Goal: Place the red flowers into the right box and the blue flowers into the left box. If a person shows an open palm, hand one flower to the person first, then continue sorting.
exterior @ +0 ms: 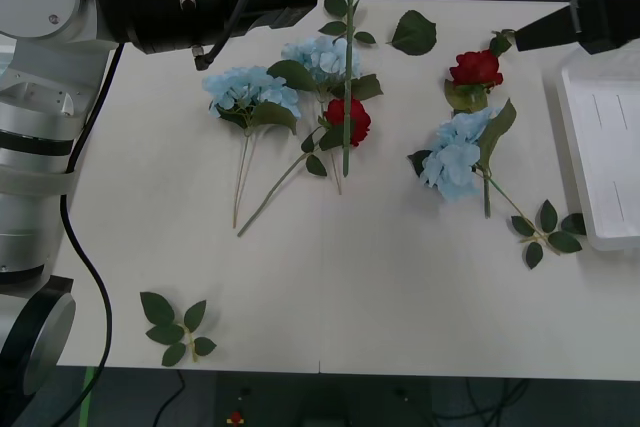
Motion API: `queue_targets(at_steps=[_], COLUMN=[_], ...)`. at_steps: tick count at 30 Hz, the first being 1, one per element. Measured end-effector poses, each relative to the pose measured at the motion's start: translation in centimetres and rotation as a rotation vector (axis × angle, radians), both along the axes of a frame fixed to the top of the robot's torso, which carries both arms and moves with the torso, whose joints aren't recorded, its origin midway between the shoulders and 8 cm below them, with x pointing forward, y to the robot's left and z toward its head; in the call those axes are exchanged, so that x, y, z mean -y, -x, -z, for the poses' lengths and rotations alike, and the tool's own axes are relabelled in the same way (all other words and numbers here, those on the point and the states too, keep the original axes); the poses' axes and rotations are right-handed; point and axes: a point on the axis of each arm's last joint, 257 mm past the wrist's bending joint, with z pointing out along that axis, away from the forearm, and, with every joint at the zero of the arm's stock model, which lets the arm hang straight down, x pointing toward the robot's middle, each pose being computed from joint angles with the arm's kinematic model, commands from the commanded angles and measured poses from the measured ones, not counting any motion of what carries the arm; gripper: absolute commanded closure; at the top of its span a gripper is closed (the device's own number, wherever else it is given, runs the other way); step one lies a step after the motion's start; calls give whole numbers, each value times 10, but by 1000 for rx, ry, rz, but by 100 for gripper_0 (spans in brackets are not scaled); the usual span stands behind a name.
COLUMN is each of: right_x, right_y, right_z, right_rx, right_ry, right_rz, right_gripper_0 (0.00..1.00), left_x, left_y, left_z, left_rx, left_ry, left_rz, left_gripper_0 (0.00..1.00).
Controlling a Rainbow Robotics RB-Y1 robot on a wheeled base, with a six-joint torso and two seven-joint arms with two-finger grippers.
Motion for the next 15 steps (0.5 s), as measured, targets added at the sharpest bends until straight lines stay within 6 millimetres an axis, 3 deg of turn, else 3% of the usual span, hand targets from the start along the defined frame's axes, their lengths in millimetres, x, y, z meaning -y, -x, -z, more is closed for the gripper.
queue_targets(at_steps=[4, 8, 15], right_x=[0, -25, -72], right_y=[33, 57, 86], right_z=[1, 5, 16], right_rx=[29, 58, -38], right_ry=[-51, -162, -362], right_rz=[-84, -231, -340], right_gripper_0=[0, 0, 0], left_x=[0, 0, -1], left_y=[0, 0, -1], left_z=[0, 1, 1], left_rx=[-1, -1, -2], left_ry=[0, 0, 0], left_rz=[-1, -1, -1], left_gripper_0=[100, 100, 100])
